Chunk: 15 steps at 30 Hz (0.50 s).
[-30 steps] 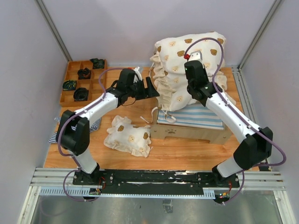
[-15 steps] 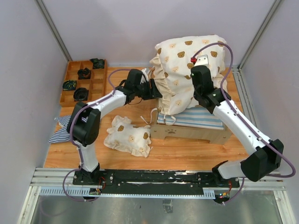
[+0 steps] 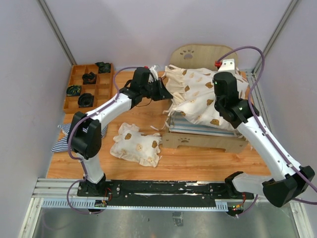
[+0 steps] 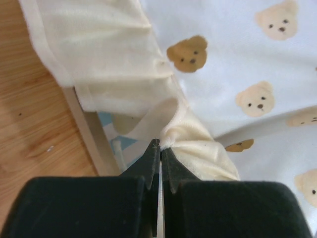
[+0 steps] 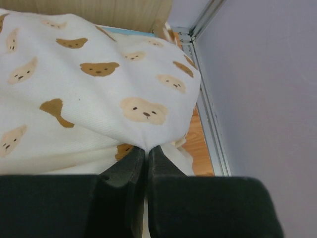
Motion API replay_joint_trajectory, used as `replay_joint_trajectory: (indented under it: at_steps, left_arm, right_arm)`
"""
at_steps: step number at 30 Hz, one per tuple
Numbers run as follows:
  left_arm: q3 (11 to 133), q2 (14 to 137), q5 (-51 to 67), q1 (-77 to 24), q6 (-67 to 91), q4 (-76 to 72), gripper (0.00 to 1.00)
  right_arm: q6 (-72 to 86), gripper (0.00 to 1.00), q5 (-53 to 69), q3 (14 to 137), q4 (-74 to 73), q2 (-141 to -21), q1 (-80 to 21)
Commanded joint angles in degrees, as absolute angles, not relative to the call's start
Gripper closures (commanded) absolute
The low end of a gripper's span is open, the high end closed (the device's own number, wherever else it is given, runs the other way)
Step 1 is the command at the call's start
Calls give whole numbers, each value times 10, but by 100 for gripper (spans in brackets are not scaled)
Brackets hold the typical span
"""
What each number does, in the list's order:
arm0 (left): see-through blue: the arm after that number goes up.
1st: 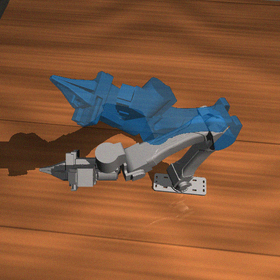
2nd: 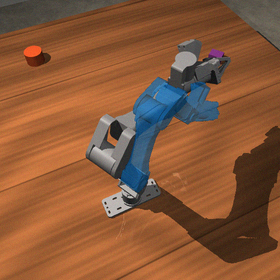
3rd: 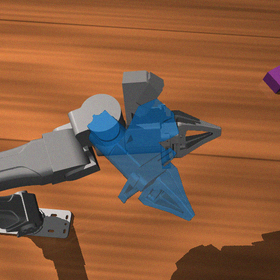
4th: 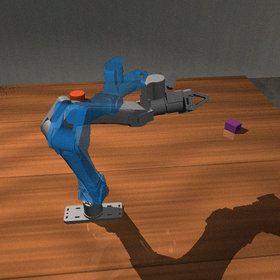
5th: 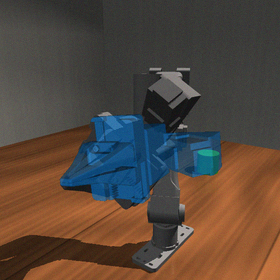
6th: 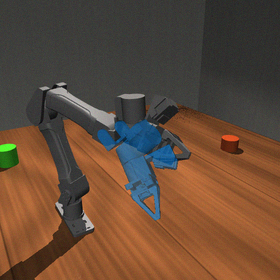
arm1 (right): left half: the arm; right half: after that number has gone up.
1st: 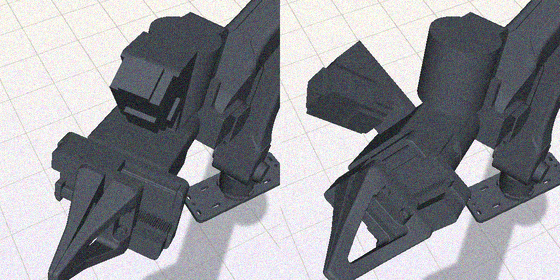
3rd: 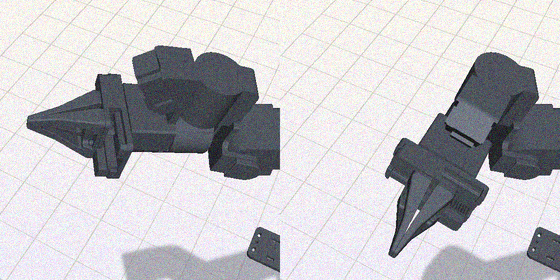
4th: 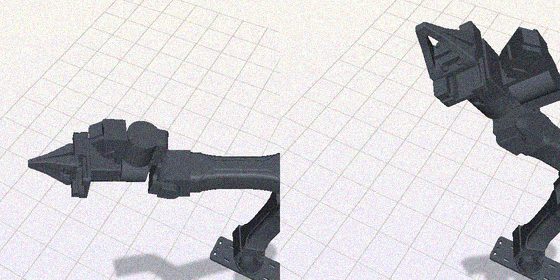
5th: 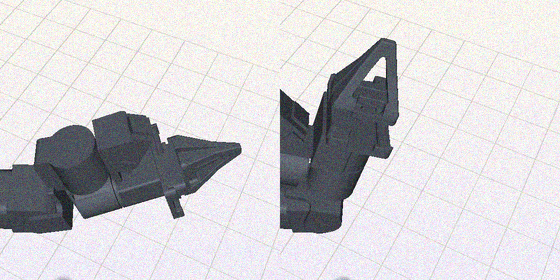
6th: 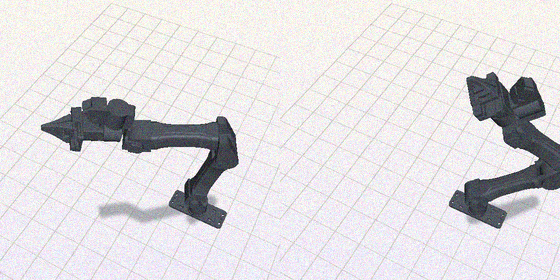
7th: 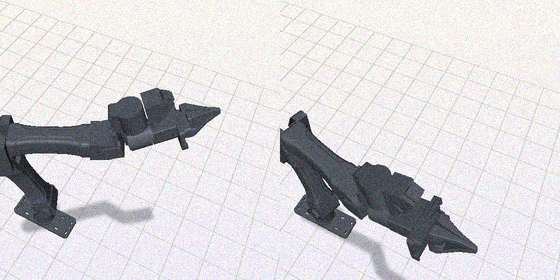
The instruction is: Set up the pet bed
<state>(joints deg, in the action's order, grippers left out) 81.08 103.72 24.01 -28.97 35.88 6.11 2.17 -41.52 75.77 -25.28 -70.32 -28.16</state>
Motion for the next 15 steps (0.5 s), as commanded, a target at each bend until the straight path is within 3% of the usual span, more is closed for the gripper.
replay_joint_trajectory:
  at_steps: [1,12,13,15]
  left_arm:
    - [833,1006,280,-289,374,58,100]
    - [722,940,246,-291,344,79,100]
    - [707,930,237,-291,340,78,100]
    - [676,919,242,-291,340,60,100]
  right_arm:
    - [4,100,-461,759,-253,-673,-277]
    - [73,99,-356,649,-310,-641,-277]
    - [81,92,-342,646,-328,-638,-277]
    - [104,66,-339,657,-358,-636,-277]
